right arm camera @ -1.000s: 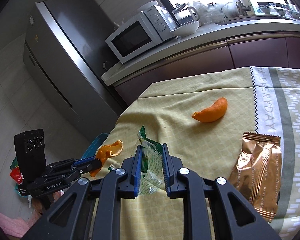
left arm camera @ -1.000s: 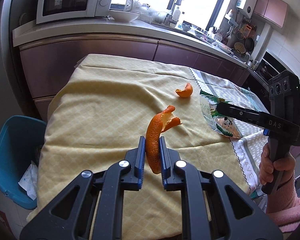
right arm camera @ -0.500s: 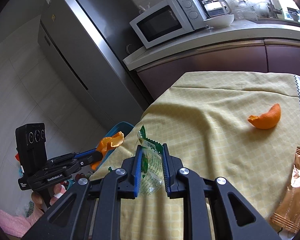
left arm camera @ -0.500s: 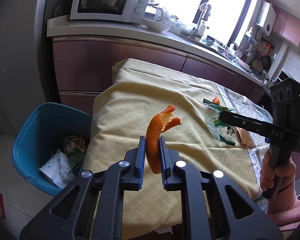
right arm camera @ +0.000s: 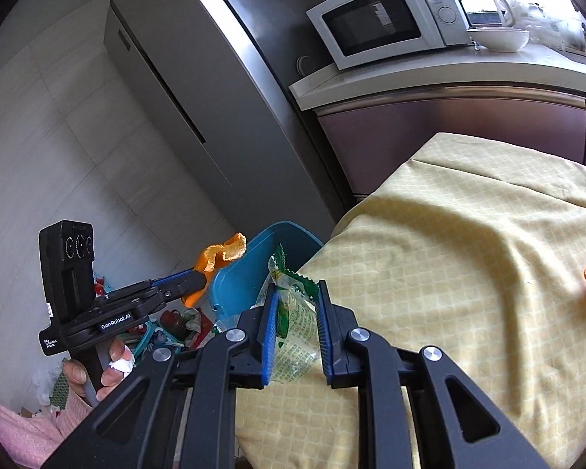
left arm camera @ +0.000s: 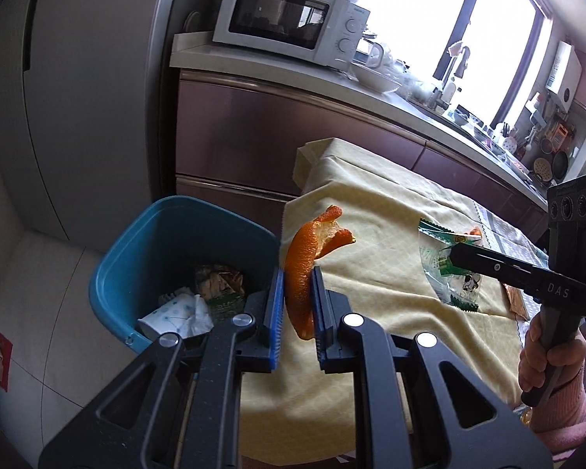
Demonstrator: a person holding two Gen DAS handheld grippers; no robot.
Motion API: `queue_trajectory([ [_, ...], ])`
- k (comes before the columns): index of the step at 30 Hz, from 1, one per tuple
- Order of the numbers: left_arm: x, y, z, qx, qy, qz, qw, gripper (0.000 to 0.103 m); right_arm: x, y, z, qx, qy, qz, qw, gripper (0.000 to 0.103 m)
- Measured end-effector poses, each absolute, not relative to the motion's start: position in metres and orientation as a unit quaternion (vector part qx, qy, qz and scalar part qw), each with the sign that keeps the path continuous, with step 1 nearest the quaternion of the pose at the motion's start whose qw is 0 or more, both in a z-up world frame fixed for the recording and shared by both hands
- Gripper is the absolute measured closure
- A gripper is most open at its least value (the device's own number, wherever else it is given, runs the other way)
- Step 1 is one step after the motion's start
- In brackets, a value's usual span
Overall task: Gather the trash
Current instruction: 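Carry the orange peel with the left gripper while the right gripper carries the green wrapper to the bin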
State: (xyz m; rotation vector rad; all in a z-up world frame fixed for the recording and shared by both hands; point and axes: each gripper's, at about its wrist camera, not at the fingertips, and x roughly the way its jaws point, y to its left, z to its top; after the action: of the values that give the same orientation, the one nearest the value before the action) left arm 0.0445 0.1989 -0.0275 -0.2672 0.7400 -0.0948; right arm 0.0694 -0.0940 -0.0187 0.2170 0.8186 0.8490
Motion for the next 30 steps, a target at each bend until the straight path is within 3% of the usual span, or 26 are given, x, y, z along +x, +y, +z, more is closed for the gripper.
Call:
queue_trajectory([
  [30,0.068,0.263,-0.074,-0.17,0.396,0.03,0.902,0.089,0.097,0.02,-0.035,0.051,0.427,0.434,0.791,0.084],
])
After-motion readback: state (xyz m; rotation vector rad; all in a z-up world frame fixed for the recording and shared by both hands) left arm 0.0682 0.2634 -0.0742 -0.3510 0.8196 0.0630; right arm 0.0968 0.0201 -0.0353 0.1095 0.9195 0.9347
